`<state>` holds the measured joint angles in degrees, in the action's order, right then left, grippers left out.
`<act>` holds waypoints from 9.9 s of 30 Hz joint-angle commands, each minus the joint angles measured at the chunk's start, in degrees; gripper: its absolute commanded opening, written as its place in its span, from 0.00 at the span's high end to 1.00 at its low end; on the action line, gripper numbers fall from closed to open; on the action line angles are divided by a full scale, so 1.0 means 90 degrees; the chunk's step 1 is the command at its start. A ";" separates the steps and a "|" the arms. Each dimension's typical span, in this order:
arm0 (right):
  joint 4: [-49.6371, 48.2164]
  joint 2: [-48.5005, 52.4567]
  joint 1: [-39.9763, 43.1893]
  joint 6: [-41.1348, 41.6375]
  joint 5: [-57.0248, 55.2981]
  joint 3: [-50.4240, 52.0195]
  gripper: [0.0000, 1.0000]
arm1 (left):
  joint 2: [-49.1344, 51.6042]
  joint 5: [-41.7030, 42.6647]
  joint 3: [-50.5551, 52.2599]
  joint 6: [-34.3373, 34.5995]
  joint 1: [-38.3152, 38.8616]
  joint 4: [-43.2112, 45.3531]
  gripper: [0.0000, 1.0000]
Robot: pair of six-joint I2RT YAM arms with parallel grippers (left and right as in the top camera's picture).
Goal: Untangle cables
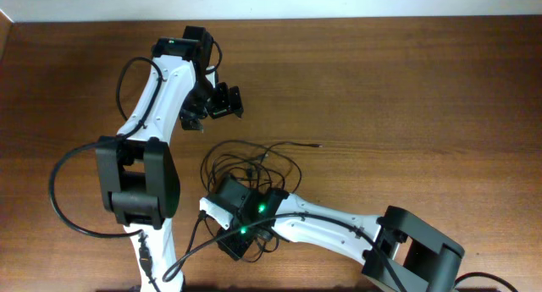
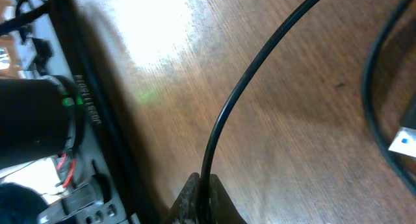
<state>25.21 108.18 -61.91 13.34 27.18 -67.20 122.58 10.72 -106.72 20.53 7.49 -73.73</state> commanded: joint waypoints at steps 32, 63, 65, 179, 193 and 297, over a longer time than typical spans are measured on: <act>0.5343 -0.2268 0.2521 -0.0442 -0.5044 -0.3869 0.96 | -0.0036 0.0046 -0.0046 -0.0102 0.0000 -0.0005 0.01; 0.6360 -0.2288 0.6054 -0.0121 -0.0763 -0.5469 0.96 | -0.0036 0.3878 0.1729 -0.1775 0.1923 0.1982 0.15; 0.6419 -0.2288 0.6054 -0.0124 -0.0760 -0.5469 0.96 | -0.0036 0.3784 0.1729 -0.1775 0.1977 0.2562 0.56; 0.3806 0.0704 0.6584 0.3704 -0.0357 -0.1394 0.28 | 0.0595 -0.0481 0.0107 0.0270 0.3220 0.1183 0.15; 0.3665 0.0704 0.6581 0.3742 -0.0381 -0.1389 0.29 | 0.0593 -0.0447 0.0102 0.0219 0.3213 0.1280 0.38; 0.8012 -0.1768 0.5850 0.1047 -0.5455 -0.5047 0.95 | 0.0879 -0.1404 0.0658 -0.0384 0.1299 0.0614 0.83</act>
<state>96.99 92.12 -9.50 22.31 -23.40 -112.81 130.65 -1.13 -102.28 17.54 19.53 -68.10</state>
